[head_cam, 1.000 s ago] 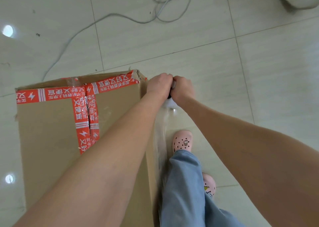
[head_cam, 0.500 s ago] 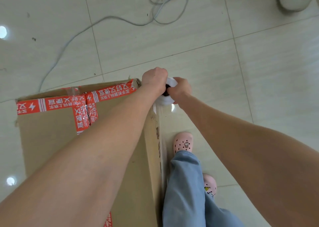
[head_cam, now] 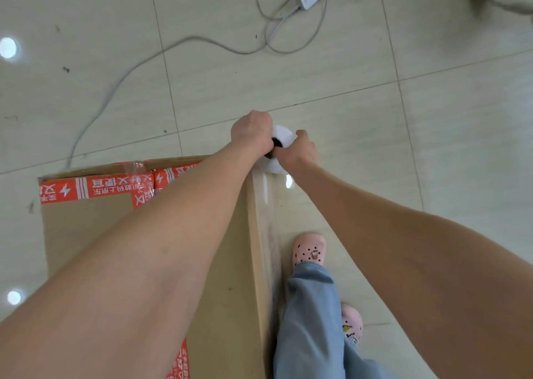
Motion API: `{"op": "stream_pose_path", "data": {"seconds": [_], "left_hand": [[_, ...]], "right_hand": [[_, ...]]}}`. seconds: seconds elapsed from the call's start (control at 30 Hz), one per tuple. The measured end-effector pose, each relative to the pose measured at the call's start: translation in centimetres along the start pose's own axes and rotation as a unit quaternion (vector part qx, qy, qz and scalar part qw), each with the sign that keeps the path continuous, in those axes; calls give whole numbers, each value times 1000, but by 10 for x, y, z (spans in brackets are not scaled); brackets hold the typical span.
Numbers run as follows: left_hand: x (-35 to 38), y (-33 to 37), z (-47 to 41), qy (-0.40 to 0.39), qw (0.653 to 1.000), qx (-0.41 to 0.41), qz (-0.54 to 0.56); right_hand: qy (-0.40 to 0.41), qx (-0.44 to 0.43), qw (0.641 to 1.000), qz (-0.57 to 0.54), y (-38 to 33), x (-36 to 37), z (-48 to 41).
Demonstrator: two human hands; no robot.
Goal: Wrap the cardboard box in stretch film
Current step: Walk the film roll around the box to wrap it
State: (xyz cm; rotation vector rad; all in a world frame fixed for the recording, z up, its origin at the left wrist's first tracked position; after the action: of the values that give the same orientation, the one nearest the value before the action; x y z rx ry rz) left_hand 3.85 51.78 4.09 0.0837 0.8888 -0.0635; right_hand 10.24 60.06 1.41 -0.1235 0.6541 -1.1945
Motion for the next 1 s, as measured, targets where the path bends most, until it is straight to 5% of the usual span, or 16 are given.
{"op": "stream_pose_path", "data": {"seconds": [0.13,0.33,0.57,0.67,0.87,1.0], "left_hand": [[-3,-7,-10,-1,999,-30,29],[-6,-22,-28,-16,990,-86,109],[-15,-39,-33,2,989,-76,126],[-25,-54,-33,6,977,-116,182],[-28,-73,-31,8,940,-191,281],[-27,-83,-33,10,929,-208,307]], "right_hand": [[-93,80,974,-191,-6,7,-8],[-20,-53,998,-6,-39,1,-35],[30,-139,969,203,-71,9,-37],[40,-129,974,181,-81,11,-38],[-135,-36,987,74,-90,22,-38],[-111,-47,989,90,-107,25,-42]]}}
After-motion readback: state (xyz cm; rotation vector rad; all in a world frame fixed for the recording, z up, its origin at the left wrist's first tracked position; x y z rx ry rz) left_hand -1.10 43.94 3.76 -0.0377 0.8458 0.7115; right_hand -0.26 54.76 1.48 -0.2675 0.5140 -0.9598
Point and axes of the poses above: each hand's wrist, its own z-axis away from the middle knuckle, its own x-axis out of the palm, y = z × x, the point moved 2 cm from there along -z, towards the middle knuckle, and after that the axes turned 5 degrees about z, right-handed, at the moved point
